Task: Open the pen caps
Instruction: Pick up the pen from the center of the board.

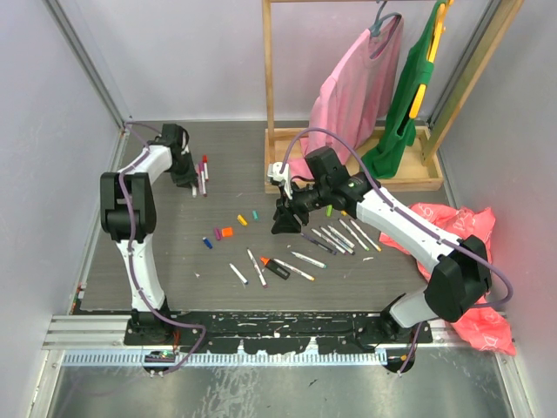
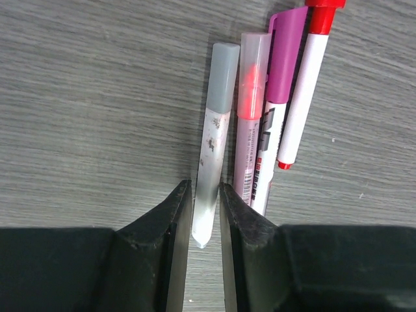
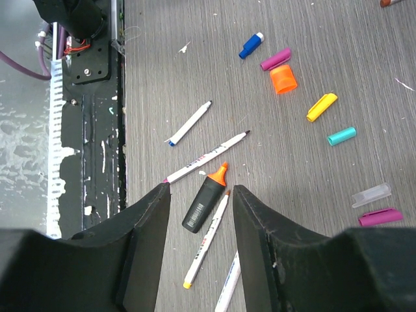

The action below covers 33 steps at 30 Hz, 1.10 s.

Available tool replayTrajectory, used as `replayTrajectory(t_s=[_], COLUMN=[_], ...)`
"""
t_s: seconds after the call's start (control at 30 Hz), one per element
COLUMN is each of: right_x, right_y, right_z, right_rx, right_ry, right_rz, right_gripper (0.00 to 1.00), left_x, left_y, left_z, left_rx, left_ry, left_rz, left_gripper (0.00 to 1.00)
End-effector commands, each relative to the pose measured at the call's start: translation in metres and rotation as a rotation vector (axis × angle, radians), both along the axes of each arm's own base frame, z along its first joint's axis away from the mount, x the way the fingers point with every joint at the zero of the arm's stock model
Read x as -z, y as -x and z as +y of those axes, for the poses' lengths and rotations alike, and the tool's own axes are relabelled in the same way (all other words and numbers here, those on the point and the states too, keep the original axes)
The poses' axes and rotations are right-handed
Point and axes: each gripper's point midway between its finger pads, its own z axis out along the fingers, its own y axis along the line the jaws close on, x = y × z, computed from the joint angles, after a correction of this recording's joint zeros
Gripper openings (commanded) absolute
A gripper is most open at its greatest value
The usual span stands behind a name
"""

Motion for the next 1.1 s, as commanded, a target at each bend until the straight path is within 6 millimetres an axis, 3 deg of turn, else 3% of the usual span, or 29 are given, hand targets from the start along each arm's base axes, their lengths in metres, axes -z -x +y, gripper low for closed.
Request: replayTrajectory(t_s=[0.0,0.67,0.77,0.97,1.07], right_x=[-0.011,-0.014,-0.015,-0.017,-0.018], right_y=[0.000,0.000,0.001,0.002,0.003], right_z=[0.003,0.002,0.002,0.001,0.001], right_rx=[-0.025,-0.026,-0.029,-0.032,-0.035], right_ry=[-0.035,-0.045,-0.049,-0.058,-0.063], right_rz=[-0.024,-0.022,-0.021,-0.015,-0.008], right_gripper=[0.49,0.49,0.49,0.49,0.49], left_x=[-0.009,0.020,0.020,0.008,-0.005], left_y=[-0.010,0.003,0.004,0.008,0.008], left_z=[0.009,0.011,0.011,0.017,0.022], left_rx=[-0.007,0.014,0.014,-0.007,-0.029], left_ry=[-0.031,-0.050,-0.052,-0.081,-0.100], left_rz=[-0.022,0.081,0.077,0.031,-0.020], left_gripper=[0.25,0.27,0.22,0.00,0.00])
